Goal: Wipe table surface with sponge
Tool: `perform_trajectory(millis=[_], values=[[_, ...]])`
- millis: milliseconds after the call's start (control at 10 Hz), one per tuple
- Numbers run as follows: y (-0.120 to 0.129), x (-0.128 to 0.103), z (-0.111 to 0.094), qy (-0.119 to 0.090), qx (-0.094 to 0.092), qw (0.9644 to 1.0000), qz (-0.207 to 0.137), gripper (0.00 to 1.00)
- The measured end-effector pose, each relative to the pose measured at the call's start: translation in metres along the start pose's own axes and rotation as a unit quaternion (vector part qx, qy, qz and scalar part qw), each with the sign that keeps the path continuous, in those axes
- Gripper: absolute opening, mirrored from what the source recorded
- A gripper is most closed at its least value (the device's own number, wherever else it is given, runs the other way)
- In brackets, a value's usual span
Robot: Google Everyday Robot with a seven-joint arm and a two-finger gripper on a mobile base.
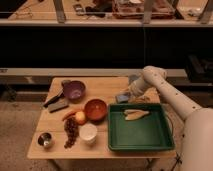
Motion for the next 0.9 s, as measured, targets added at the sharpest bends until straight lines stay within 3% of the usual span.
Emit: perform_trajectory(millis=[300, 500, 900], values=[[-0.033, 0.012, 0.011, 0.010, 0.001, 0.9999, 0.005, 0.00], [-0.059, 0.006, 0.024, 0.014, -0.001, 0.9999, -0.002, 0.00], [-0.082, -0.013, 0.042, 0.006, -0.005, 0.9998, -0.017, 0.00]])
